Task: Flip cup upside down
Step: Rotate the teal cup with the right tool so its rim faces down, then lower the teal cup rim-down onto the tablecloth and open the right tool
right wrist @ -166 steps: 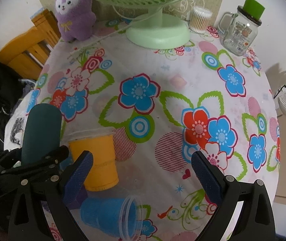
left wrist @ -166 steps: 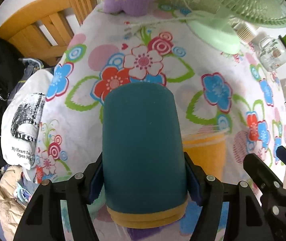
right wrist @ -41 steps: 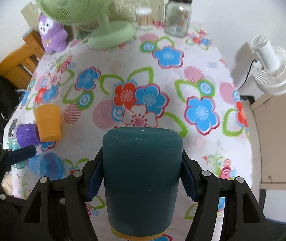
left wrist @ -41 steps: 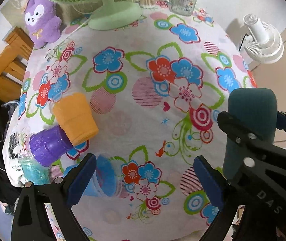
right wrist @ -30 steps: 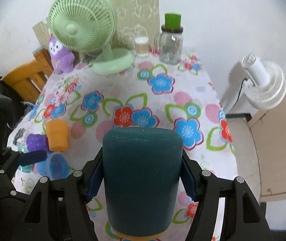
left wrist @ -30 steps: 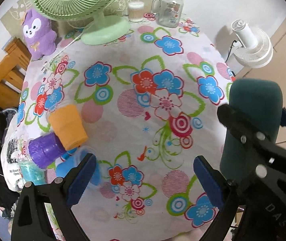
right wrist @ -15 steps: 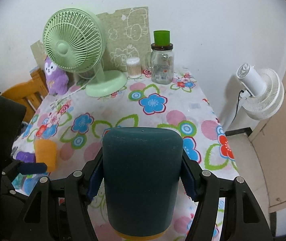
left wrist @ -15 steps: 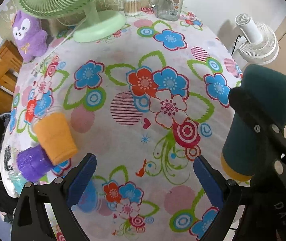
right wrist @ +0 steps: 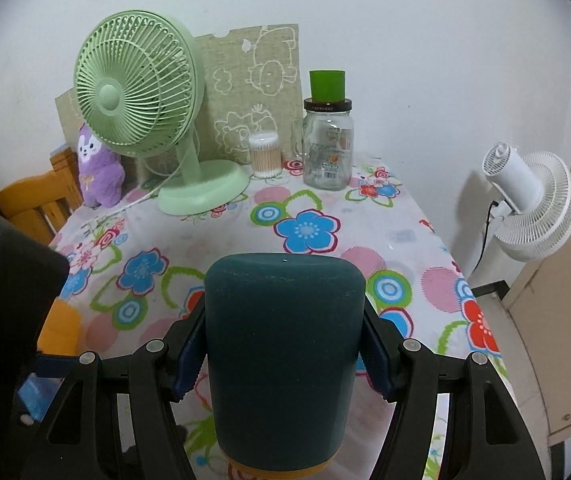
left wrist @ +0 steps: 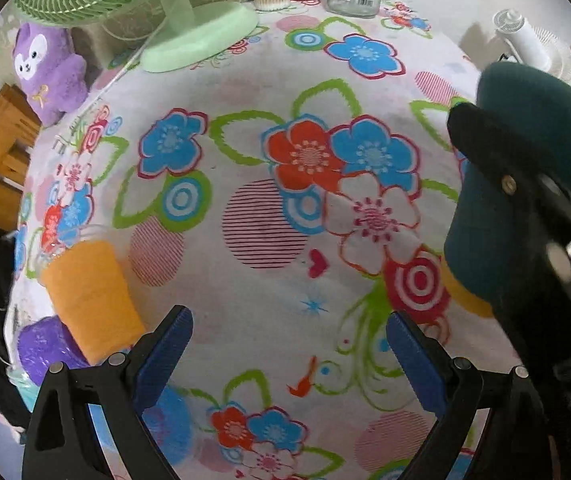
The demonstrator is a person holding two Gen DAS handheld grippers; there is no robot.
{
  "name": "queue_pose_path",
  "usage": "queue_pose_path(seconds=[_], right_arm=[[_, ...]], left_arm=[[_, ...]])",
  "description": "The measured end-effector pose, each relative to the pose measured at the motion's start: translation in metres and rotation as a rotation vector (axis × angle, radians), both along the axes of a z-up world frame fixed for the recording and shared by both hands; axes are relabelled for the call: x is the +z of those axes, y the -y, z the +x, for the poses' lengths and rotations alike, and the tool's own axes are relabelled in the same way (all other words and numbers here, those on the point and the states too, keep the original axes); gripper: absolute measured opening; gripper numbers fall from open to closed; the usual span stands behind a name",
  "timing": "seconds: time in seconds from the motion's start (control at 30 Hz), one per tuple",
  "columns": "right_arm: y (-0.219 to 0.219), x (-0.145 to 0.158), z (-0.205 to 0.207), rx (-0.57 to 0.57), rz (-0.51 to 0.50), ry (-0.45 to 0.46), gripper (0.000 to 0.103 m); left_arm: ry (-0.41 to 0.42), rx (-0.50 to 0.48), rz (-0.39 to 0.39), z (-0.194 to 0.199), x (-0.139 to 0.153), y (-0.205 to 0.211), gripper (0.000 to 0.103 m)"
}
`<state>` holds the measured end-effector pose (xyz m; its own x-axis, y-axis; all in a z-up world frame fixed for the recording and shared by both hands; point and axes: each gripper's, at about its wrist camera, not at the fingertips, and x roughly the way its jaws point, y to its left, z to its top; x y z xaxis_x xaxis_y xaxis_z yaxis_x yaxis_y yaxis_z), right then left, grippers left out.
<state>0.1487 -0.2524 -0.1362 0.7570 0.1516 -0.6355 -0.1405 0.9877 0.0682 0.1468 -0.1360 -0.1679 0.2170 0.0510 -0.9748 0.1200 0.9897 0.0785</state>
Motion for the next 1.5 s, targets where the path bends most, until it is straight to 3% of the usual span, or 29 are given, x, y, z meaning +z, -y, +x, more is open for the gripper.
queue_pose_path(seconds=[0.3,0.67,1.1,1.23,1.5], right_arm=[[-0.004,-0.027,0.006,-0.013,0.024,-0.018,0.068],[-0.002,-0.021,-0.009,-0.045,0.034,-0.044,0.069],[-0.001,-0.025,-0.018,-0.039,0.099,-0.234,0.073],[-0.001,-0.03,-0.015,-0.031,0.13,-0.307,0.09],[0.003,-0.042,-0.02,-0.048,0.171,-0.399,0.092]], left_arm=[[-0.038,-0.011,0.025,0.008,-0.017,-0.007,0.098],[-0.068,-0.041,0.034,0.006,-0.019,-0.01,0.098],[-0.121,-0.012,0.023,-0.008,-0.016,-0.01,0.099],[-0.134,-0.018,0.031,-0.015,-0.021,-0.008,0.099],[-0.156,-0.016,0.04,-0.026,-0.035,0.001,0.099]])
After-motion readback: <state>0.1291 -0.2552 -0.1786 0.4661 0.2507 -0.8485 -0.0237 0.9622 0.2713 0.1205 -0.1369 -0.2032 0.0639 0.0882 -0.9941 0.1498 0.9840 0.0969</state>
